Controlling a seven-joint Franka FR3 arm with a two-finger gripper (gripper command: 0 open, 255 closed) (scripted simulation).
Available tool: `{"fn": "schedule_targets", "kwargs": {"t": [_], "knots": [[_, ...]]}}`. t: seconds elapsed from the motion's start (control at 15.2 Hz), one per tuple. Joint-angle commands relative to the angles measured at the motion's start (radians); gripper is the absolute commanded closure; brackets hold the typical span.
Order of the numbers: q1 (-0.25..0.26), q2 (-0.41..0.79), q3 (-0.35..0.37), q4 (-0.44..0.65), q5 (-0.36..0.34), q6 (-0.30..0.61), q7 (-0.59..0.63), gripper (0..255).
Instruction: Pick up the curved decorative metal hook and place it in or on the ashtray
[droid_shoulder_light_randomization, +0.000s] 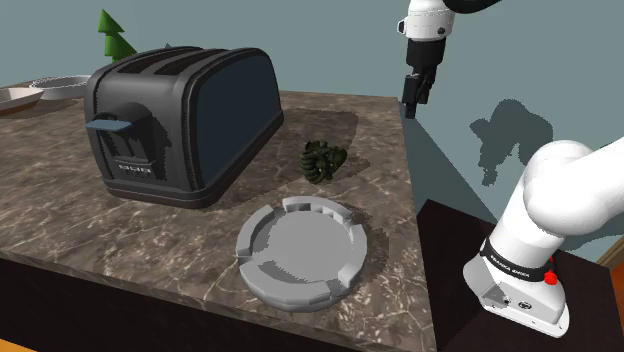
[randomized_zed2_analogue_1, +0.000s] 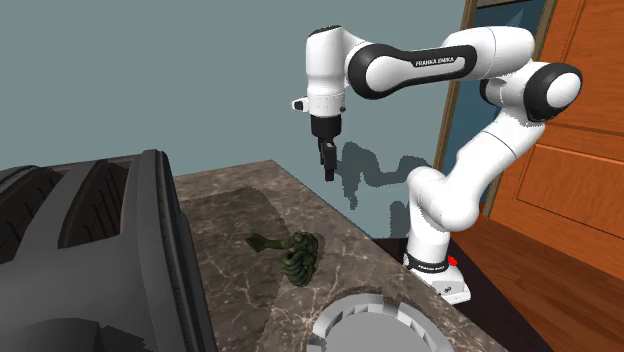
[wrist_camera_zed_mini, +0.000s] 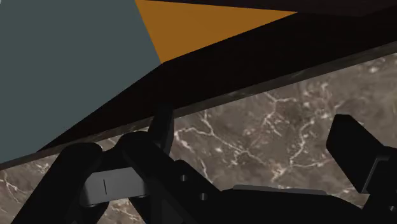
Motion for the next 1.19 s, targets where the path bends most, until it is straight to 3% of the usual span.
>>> {"fn": "schedule_targets", "kwargs": {"t": [0.0,0.53,1.12], "knots": [[0.0,0.0,0.0,0.0,0.0,0.0,0.0,0],[0.042,0.236,0.118,0.154,0.158,-0.012,0.214,0],[0.079,0.545,0.213,0.409,0.287,-0.027,0.435,0]]}}
